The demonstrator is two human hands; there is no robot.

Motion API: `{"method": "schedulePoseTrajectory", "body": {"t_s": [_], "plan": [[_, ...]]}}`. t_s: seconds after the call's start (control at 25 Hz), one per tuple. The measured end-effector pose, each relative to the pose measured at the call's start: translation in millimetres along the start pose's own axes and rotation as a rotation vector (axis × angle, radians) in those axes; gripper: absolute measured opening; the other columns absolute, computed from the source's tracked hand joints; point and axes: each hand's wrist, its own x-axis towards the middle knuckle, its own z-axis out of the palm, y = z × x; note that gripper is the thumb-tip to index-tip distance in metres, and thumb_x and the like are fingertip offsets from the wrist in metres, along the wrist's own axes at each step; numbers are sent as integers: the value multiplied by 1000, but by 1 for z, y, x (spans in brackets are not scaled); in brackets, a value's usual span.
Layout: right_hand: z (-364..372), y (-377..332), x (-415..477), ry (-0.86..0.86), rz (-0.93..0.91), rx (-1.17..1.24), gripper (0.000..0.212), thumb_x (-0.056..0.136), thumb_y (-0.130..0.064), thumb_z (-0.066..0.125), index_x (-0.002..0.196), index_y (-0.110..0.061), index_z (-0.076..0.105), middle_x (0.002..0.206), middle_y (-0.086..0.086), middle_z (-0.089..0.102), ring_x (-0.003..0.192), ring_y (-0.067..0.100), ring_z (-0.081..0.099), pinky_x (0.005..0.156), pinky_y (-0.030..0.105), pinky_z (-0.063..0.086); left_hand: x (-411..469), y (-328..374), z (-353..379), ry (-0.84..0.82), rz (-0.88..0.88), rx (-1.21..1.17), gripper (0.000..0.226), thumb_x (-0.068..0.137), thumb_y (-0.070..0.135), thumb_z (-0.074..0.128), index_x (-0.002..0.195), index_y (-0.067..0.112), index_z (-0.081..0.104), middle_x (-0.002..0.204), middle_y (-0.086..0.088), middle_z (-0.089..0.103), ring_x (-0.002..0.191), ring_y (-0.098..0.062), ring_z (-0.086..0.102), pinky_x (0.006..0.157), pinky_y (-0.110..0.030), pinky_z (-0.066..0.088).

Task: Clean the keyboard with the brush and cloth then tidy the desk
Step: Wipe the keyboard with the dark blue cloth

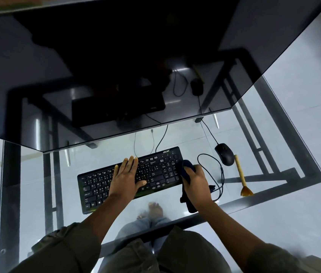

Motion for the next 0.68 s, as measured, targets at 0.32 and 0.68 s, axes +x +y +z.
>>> {"method": "schedulePoseTrajectory", "body": {"t_s": [0.32, 0.68], "plan": [[6, -39, 57, 89, 111, 38, 32, 94, -11, 59, 126, -16, 63, 114, 11, 50, 108, 32, 52, 88, 41, 53, 4, 1, -2, 10, -50, -27, 89, 92, 60, 51, 158, 17, 9, 166, -1, 10, 154, -21, 4, 124, -43, 7], [15, -78, 72, -149, -249, -180, 41, 87, -10, 65, 126, -23, 65, 123, 9, 52, 115, 29, 48, 91, 41, 54, 5, -1, 2, 27, -43, -27, 89, 90, 59, 55, 157, 16, 15, 165, -3, 17, 153, -23, 11, 124, -46, 11]]}}
